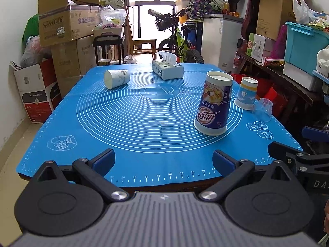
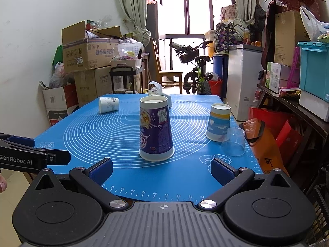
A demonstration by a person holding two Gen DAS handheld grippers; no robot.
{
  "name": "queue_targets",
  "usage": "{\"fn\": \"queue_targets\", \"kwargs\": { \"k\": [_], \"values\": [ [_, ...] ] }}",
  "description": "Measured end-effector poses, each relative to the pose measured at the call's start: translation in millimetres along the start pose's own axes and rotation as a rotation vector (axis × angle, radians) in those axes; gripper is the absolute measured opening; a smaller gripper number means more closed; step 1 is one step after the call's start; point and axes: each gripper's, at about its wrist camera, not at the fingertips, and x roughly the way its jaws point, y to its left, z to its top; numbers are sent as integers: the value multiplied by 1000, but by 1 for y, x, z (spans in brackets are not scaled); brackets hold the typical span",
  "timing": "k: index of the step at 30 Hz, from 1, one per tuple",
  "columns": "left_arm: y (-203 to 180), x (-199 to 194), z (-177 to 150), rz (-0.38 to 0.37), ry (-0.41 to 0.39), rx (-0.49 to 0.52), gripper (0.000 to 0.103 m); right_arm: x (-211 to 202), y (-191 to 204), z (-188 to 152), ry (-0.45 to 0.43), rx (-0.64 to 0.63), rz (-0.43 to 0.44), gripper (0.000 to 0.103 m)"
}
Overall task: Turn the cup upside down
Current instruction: 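Open the right gripper and withdraw from the upside-down cup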
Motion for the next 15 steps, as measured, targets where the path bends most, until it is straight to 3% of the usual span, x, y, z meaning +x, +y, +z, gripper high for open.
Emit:
{"fn": "queue_targets", "kwargs": {
  "k": [15],
  "values": [
    [0,-1,-3,0,-2,-3,100,-6,2,-2,-4,-2,11,101]
  ]
}}
